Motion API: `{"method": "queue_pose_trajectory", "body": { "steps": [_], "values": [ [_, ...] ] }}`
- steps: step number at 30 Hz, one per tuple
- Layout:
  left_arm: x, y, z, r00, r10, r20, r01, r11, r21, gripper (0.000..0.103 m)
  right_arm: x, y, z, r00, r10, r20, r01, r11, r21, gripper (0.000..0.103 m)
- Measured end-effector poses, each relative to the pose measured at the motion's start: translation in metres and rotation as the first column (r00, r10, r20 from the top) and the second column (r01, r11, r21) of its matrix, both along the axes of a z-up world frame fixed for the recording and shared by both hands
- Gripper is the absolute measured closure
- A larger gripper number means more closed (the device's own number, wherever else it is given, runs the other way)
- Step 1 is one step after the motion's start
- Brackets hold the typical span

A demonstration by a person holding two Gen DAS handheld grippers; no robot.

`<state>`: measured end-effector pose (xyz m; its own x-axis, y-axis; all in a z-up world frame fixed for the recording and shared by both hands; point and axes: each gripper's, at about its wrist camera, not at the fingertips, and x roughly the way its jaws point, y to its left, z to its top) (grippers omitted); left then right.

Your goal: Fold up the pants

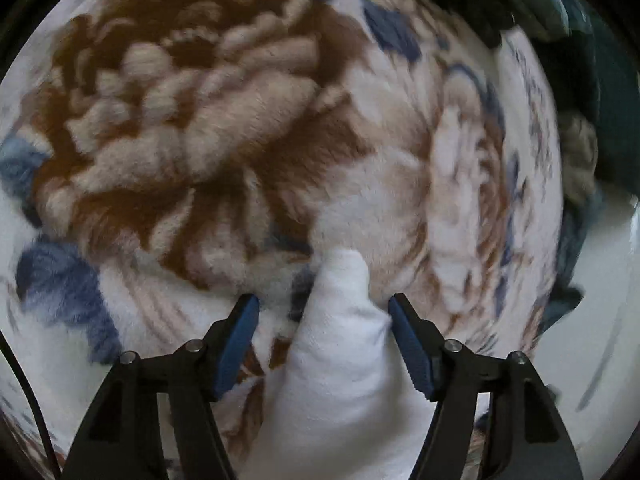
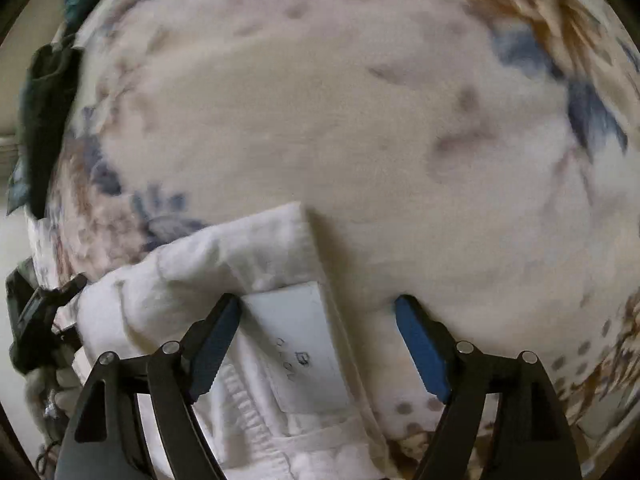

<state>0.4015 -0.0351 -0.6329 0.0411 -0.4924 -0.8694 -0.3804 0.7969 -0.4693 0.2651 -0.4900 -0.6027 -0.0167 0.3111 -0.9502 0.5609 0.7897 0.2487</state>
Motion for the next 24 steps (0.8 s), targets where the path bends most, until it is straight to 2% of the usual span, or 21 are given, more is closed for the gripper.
{"method": "queue_pose_trajectory", "body": {
  "steps": [3, 5, 7, 9, 11, 14, 16, 18, 21, 22, 23, 24],
  "values": [
    [-0.010, -0.003, 0.037, 0.996, -0.050, 0.071, 0.047, 0.998, 0.036, 0.038, -0.009, -0.008, 0.016, 0.998, -0.062, 0.002, 0.062, 0.996, 0.061, 0.020],
    [-0.031, -0.010, 0.072, 0.984, -0.102, 0.147, 0.097, 0.994, 0.040, 0.037, -0.023, -0.009, 0.039, 0.994, -0.096, 0.046, 0.090, 0.990, 0.112, 0.020],
    [-0.052, -0.014, 0.088, 0.978, -0.127, 0.163, 0.122, 0.992, 0.043, 0.036, -0.047, -0.004, 0.062, 0.988, -0.133, 0.080, 0.119, 0.980, 0.160, 0.020],
    [-0.080, -0.019, 0.094, 0.978, -0.137, 0.157, 0.134, 0.991, 0.032, 0.036, -0.076, 0.001, 0.068, 0.982, -0.174, 0.070, 0.157, 0.967, 0.201, 0.019],
    [-0.111, -0.018, 0.082, 0.988, -0.119, 0.101, 0.118, 0.993, 0.016, 0.036, -0.107, 0.013, 0.052, 0.966, -0.258, 0.011, 0.243, 0.924, 0.294, 0.019],
    [-0.133, -0.019, 0.051, 0.998, -0.054, 0.014, 0.054, 0.998, -0.023, 0.036, -0.141, 0.044, 0.000, 0.938, -0.335, -0.093, 0.343, 0.853, 0.392, 0.019],
    [-0.145, -0.012, 0.044, 0.999, -0.037, 0.005, 0.037, 0.999, -0.023, 0.036, -0.151, 0.063, -0.038, 0.911, -0.390, -0.135, 0.406, 0.788, 0.463, 0.019],
    [-0.146, -0.009, 0.033, 0.999, -0.034, -0.002, 0.034, 0.998, -0.048, 0.036, -0.154, 0.078, -0.063, 0.869, -0.478, -0.124, 0.466, 0.712, 0.525, 0.013],
    [-0.144, -0.004, 0.020, 1.000, -0.025, -0.018, 0.023, 0.994, -0.107, 0.036, -0.148, 0.088, -0.065, 0.837, -0.543, -0.071, 0.489, 0.683, 0.542, 0.012],
    [-0.143, -0.002, 0.017, 0.999, -0.023, -0.023, 0.020, 0.992, -0.128, 0.036, -0.148, 0.089, -0.063, 0.826, -0.560, -0.058, 0.489, 0.663, 0.566, 0.012],
    [-0.142, 0.000, 0.014, 0.999, -0.020, -0.028, 0.016, 0.989, -0.150, 0.036, -0.145, 0.092, -0.060, 0.811, -0.584, -0.034, 0.478, 0.627, 0.616, 0.012],
    [-0.141, 0.001, 0.012, 0.999, -0.021, -0.029, 0.016, 0.986, -0.168, 0.034, -0.142, 0.094, -0.056, 0.808, -0.589, -0.020, 0.469, 0.622, 0.627, 0.012]
  ]
}}
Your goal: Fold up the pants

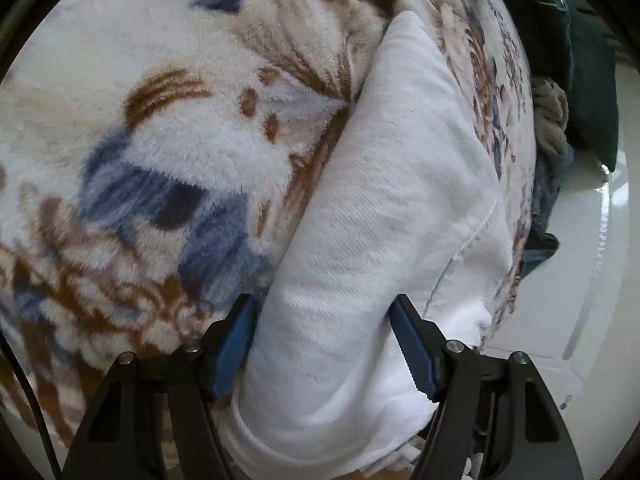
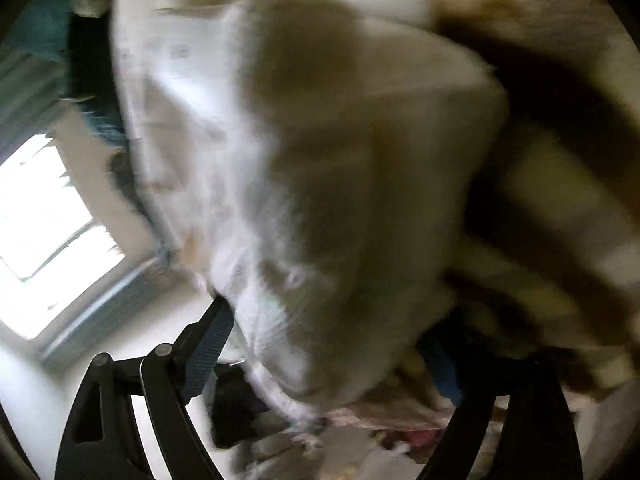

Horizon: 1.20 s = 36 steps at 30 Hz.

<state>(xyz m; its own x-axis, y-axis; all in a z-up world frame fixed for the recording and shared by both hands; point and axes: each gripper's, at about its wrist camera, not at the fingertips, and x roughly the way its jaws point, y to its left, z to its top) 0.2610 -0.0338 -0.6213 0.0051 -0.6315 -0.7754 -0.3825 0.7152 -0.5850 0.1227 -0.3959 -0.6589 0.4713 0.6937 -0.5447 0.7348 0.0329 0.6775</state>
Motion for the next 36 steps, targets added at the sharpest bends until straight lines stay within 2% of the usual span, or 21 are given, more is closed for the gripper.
{"method": "queue_pose_trajectory", "body": {
  "steps": [3, 4, 8, 10, 11, 12, 13, 14, 15, 17, 19, 20, 23, 26, 27, 33, 36],
  "values": [
    [0.001, 0.003, -0.004, 1.000, -0.006, -0.009, 0.006, 0.999, -0.033, 0.029, 0.014, 0.007, 0.010, 0.997, 0.066, 0.044, -0.064, 0.997, -0.046, 0.012],
    [0.001, 0.004, -0.005, 1.000, -0.001, -0.022, 0.001, 1.000, -0.009, 0.028, 0.018, 0.012, 0.006, 0.996, 0.082, 0.031, -0.080, 0.995, -0.057, 0.012],
    [0.003, 0.004, -0.009, 1.000, 0.014, -0.028, -0.015, 0.999, -0.038, 0.027, 0.026, 0.023, -0.016, 1.000, 0.014, 0.005, -0.014, 0.999, -0.037, 0.012],
    [0.005, -0.005, -0.005, 1.000, -0.001, 0.003, 0.001, 0.999, -0.040, 0.029, 0.034, 0.030, -0.015, 1.000, -0.003, -0.018, 0.001, 0.997, -0.076, 0.012],
    [0.008, -0.016, 0.000, 0.999, -0.035, 0.029, 0.036, 0.999, -0.030, 0.045, 0.041, 0.037, -0.010, 1.000, 0.004, -0.029, -0.007, 0.992, -0.123, 0.014],
    [0.010, -0.026, 0.005, 0.997, -0.067, 0.040, 0.067, 0.998, -0.009, 0.062, 0.048, 0.044, -0.003, 0.999, 0.028, -0.034, -0.034, 0.985, -0.170, 0.024],
    [0.012, -0.032, 0.013, 0.993, -0.102, 0.066, 0.100, 0.995, 0.020, 0.068, 0.053, 0.050, 0.005, 0.997, 0.059, -0.043, -0.067, 0.972, -0.227, 0.034],
    [0.014, -0.036, 0.020, 0.989, -0.118, 0.084, 0.116, 0.993, 0.030, 0.077, 0.056, 0.055, 0.012, 0.996, 0.074, -0.043, -0.083, 0.960, -0.268, 0.048],
    [0.014, -0.036, 0.025, 0.988, -0.124, 0.096, 0.121, 0.992, 0.030, 0.079, 0.056, 0.058, 0.017, 0.997, 0.071, -0.033, -0.078, 0.957, -0.280, 0.058],
    [0.014, -0.037, 0.040, 0.983, -0.140, 0.121, 0.138, 0.990, 0.022, 0.081, 0.059, 0.064, 0.032, 0.998, 0.056, 0.001, -0.053, 0.952, -0.302, 0.064],
    [0.016, -0.039, 0.054, 0.978, -0.150, 0.147, 0.149, 0.989, 0.020, 0.081, 0.068, 0.082, 0.047, 0.998, 0.066, 0.023, -0.054, 0.936, -0.348, 0.067],
    [0.017, -0.040, 0.066, 0.971, -0.167, 0.171, 0.165, 0.986, 0.025, 0.082, 0.069, 0.076, 0.066, 0.995, 0.088, 0.039, -0.066, 0.919, -0.390, 0.068],
    [0.021, -0.035, 0.089, 0.963, -0.169, 0.210, 0.172, 0.985, 0.006, 0.082, 0.061, 0.058, 0.100, 0.990, 0.115, 0.076, -0.068, 0.889, -0.453, 0.069],
    [0.029, -0.026, 0.112, 0.958, -0.165, 0.236, 0.176, 0.984, -0.026, 0.082, 0.070, 0.063, 0.135, 0.985, 0.126, 0.121, -0.051, 0.871, -0.489, 0.070],
    [0.031, -0.020, 0.119, 0.956, -0.161, 0.245, 0.178, 0.983, -0.049, 0.082, 0.054, 0.037, 0.151, 0.983, 0.135, 0.126, -0.054, 0.862, -0.504, 0.070],
    [0.074, 0.012, 0.178, 0.934, -0.150, 0.324, 0.176, 0.983, -0.053, 0.082, 0.091, 0.066, 0.216, 0.965, 0.147, 0.216, -0.010, 0.846, -0.533, 0.070],
    [0.111, 0.032, 0.211, 0.915, -0.130, 0.382, 0.152, 0.988, -0.028, 0.082, 0.136, 0.087, 0.243, 0.951, 0.152, 0.269, 0.009, 0.856, -0.517, 0.070]
  ]
}}
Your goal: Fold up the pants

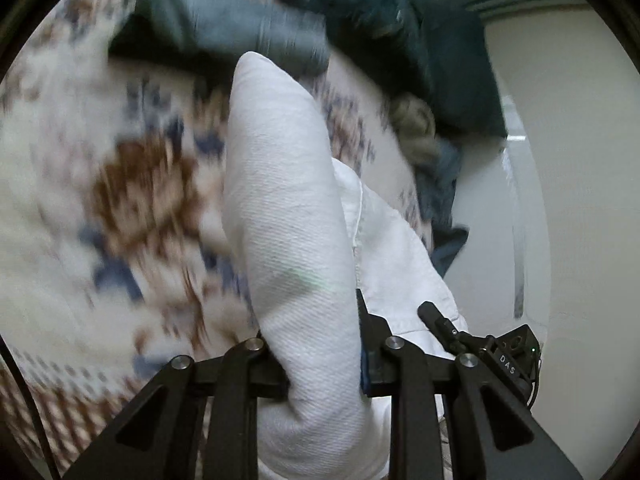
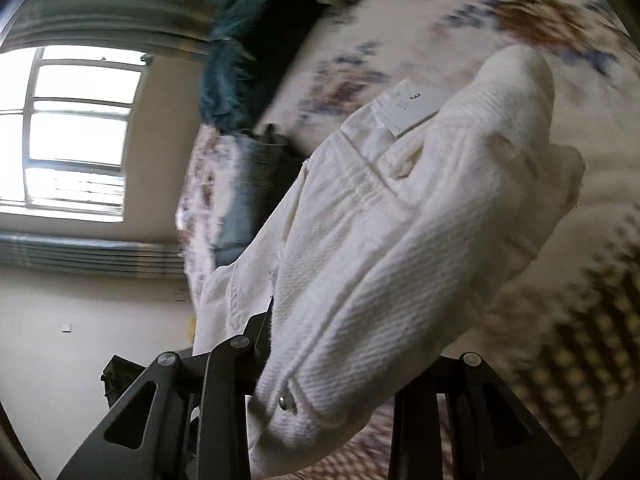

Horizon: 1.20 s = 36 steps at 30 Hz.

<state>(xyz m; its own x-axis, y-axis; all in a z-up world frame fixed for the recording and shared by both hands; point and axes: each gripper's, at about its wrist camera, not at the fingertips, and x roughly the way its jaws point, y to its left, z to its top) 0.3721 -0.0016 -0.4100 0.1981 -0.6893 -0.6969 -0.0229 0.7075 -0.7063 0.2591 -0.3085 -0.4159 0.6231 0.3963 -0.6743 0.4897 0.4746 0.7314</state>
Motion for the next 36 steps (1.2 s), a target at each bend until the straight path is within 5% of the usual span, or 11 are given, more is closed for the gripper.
{"method": "queue_pose_trajectory", "body": {
  "steps": [6, 11, 17, 22, 25, 27, 29, 32, 34, 36],
  "values": [
    [0.109, 0.047, 0.039, 0.994, 0.073, 0.087, -0.072, 0.997, -0.014, 0.082, 0.131, 0.045, 0.040, 0.992, 0.045, 0.119, -0.046, 0.999, 0.006, 0.070],
    [0.218, 0.085, 0.032, 0.987, 0.092, 0.135, -0.093, 0.996, 0.000, 0.082, 0.265, 0.082, 0.039, 0.977, 0.098, 0.191, -0.096, 0.995, -0.017, 0.070],
    [0.326, 0.125, -0.057, 0.993, 0.072, 0.092, -0.074, 0.997, 0.014, 0.082, 0.390, 0.123, -0.038, 0.968, 0.142, 0.209, -0.129, 0.989, -0.075, 0.070],
    [0.356, 0.153, -0.163, 0.998, 0.034, -0.050, -0.029, 0.993, 0.110, 0.081, 0.428, 0.160, -0.144, 0.982, 0.187, 0.035, -0.183, 0.979, -0.089, 0.067],
    [0.345, 0.161, -0.164, 0.999, 0.033, -0.029, -0.031, 0.996, 0.081, 0.076, 0.424, 0.167, -0.151, 0.981, 0.189, 0.035, -0.186, 0.980, -0.063, 0.057],
    [0.335, 0.162, -0.150, 0.997, 0.057, -0.050, -0.048, 0.986, 0.158, 0.062, 0.430, 0.166, -0.147, 0.976, 0.217, -0.005, -0.217, 0.975, -0.048, 0.036],
    [0.324, 0.160, -0.127, 0.996, 0.072, -0.053, -0.052, 0.951, 0.305, 0.049, 0.435, 0.165, -0.138, 0.965, 0.256, -0.061, -0.259, 0.965, -0.047, 0.013],
    [0.303, 0.149, -0.086, 0.998, 0.043, 0.055, -0.066, 0.837, 0.543, 0.033, 0.417, 0.170, -0.102, 0.945, 0.294, -0.142, -0.320, 0.922, -0.218, 0.007],
    [0.288, 0.141, -0.066, 0.993, 0.018, 0.120, -0.092, 0.761, 0.642, 0.025, 0.412, 0.177, -0.068, 0.923, 0.300, -0.243, -0.378, 0.825, -0.420, 0.007],
    [0.266, 0.129, -0.043, 0.982, -0.014, 0.189, -0.124, 0.706, 0.697, 0.022, 0.408, 0.186, -0.036, 0.906, 0.275, -0.322, -0.420, 0.685, -0.596, 0.005]
  ]
}}
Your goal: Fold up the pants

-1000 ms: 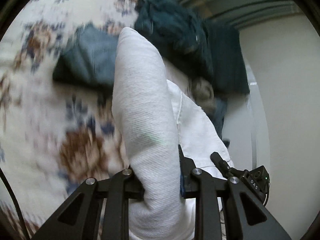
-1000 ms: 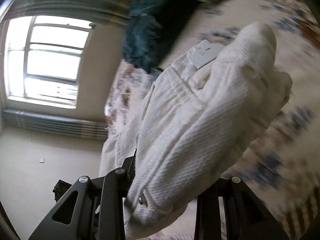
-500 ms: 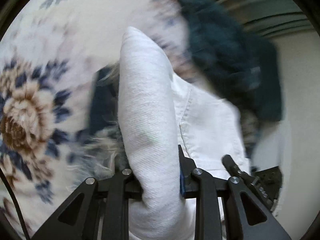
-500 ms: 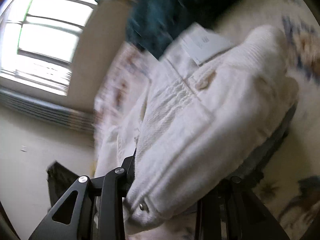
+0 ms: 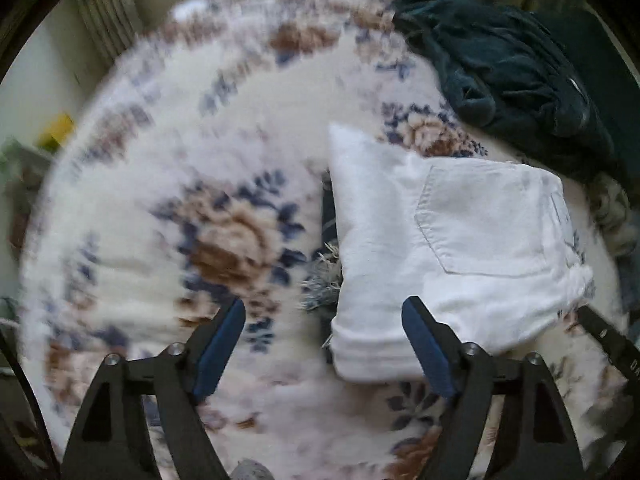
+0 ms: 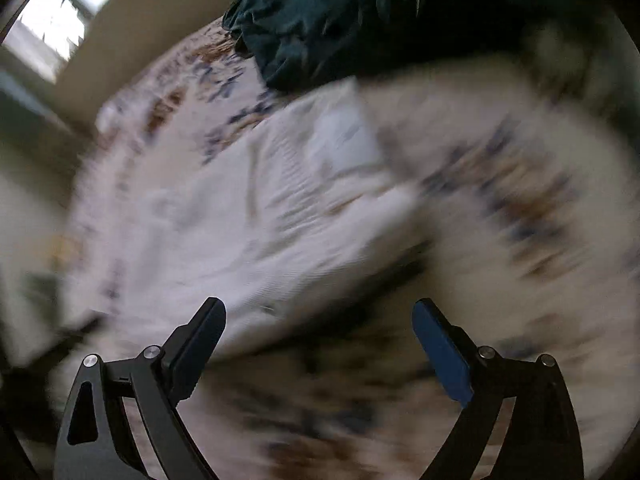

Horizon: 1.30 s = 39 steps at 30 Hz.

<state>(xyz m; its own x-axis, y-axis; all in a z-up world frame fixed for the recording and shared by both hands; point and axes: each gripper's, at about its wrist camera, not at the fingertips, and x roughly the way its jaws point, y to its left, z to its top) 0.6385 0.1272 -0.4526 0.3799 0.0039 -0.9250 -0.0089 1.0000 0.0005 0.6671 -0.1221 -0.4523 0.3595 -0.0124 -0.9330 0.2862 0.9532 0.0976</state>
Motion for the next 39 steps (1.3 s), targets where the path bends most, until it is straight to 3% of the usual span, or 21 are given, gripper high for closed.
{"method": "queue_pose_trajectory", "body": {
  "steps": [3, 8, 14, 27, 35, 39],
  "values": [
    [-0.020, -0.006, 0.017, 1.000, -0.017, 0.024, 0.016, 0.999, 0.028, 0.010, -0.014, 0.009, 0.034, 0.999, 0.035, -0.008, -0.036, 0.979, -0.200, 0.004],
    [-0.048, -0.019, 0.048, 0.999, -0.020, 0.047, 0.018, 0.999, 0.040, 0.009, -0.053, -0.007, 0.080, 0.999, 0.033, -0.006, -0.034, 0.963, -0.268, 0.004],
    [-0.085, -0.030, 0.101, 0.994, -0.040, 0.103, 0.035, 0.998, 0.044, 0.009, -0.119, 0.004, 0.158, 0.996, 0.052, 0.077, -0.028, 0.957, -0.288, 0.004],
    [-0.234, -0.036, 0.275, 0.958, -0.040, 0.282, 0.018, 0.996, 0.082, 0.009, -0.287, 0.036, 0.353, 0.958, 0.165, 0.234, -0.087, 0.946, -0.313, 0.004],
    [-0.316, -0.039, 0.368, 0.926, -0.022, 0.377, -0.005, 0.998, 0.070, 0.009, -0.384, 0.041, 0.476, 0.909, 0.214, 0.359, -0.100, 0.945, -0.312, 0.004],
    [-0.347, -0.038, 0.398, 0.910, -0.005, 0.414, -0.018, 0.999, 0.051, 0.009, -0.427, 0.040, 0.529, 0.881, 0.232, 0.413, -0.102, 0.944, -0.314, 0.004]
  ]
}}
